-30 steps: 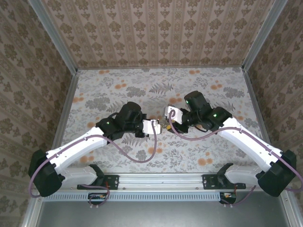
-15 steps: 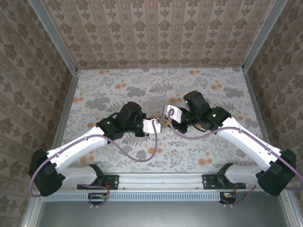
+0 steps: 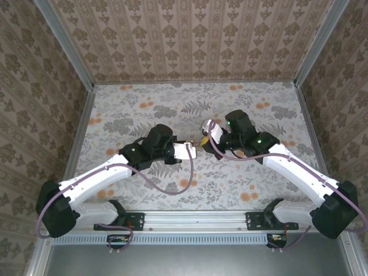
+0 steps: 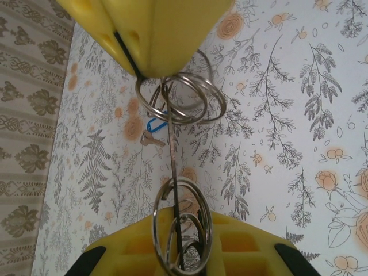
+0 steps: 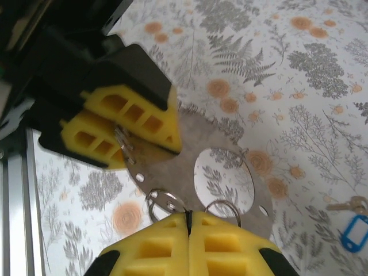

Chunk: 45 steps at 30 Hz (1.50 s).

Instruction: Put the keys on the keyring

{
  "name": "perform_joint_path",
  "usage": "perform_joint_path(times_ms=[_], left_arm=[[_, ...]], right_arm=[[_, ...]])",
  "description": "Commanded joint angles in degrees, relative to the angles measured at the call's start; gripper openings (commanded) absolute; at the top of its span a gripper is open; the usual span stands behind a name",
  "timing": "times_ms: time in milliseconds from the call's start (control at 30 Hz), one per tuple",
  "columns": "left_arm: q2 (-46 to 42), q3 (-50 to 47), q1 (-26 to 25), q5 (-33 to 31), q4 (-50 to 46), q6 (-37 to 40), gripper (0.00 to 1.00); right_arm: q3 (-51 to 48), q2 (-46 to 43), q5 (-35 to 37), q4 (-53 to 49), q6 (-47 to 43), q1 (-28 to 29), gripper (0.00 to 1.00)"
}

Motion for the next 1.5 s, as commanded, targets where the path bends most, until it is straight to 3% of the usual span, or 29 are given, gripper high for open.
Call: perform_joint_path(times_ms=[0,167,433,467,533,700,800,933,1133,1233,1367,1467], left_arm=[[0.1,-1.0,-0.5,1.7,5.8,-4.5,0.00],[0.4,-2.0,-0.5,2.0,8.2,-6.7,0.00],[-0.8,-3.1,-0.1,3.5,8.2,-2.9,0.00],[-1.2,-3.2,0.0,4.5,8.0,-2.2,0.00],[-1.8,-3.2,0.2,6.3,7.0,-0.7,0.00],[-4.3,-4.2,0.4,12.4,4.1,7.4,0.00],[-6.1,-5.9,0.4,16.2,3.4,15.4,0.00],[-7.8,-6.8,0.3,17.4,3.0,23.4,0.00],[-7.3,-5.3,-1.1,11.6,-0.2,31.4,0.00],[-6.9,-4.8,-1.5,10.2,0.2,32.6,0.00],[-6.7,-4.9,-1.9,8.5,1.8,32.2,0.00],[-6.6,-5.0,-2.1,7.6,3.1,30.9,0.00]], right_arm=[[-4.5,-1.5,-3.3,14.4,12.8,0.1,0.00],[-11.1,-3.8,-0.8,26.6,21.4,0.0,0.00],[-13.6,-6.7,0.8,26.5,24.1,-0.7,0.00],[-13.1,-7.1,-0.5,24.7,22.2,-1.1,0.00],[-11.1,-7.8,-5.2,18.9,15.2,-2.3,0.13],[-1.9,-8.6,-13.4,-6.3,-10.6,-5.7,0.31],[2.9,-6.3,-18.2,-18.3,-22.5,-5.8,0.36],[7.1,-3.2,-19.0,-26.6,-30.6,-4.1,0.36],[12.9,2.9,-21.1,-31.1,-27.6,-0.4,0.45],[15.1,6.0,-21.1,-33.7,-24.3,0.4,0.42],[14.5,5.5,-14.7,-31.9,-20.8,2.8,0.34],[11.1,2.3,-8.3,-27.2,-20.2,5.2,0.38]])
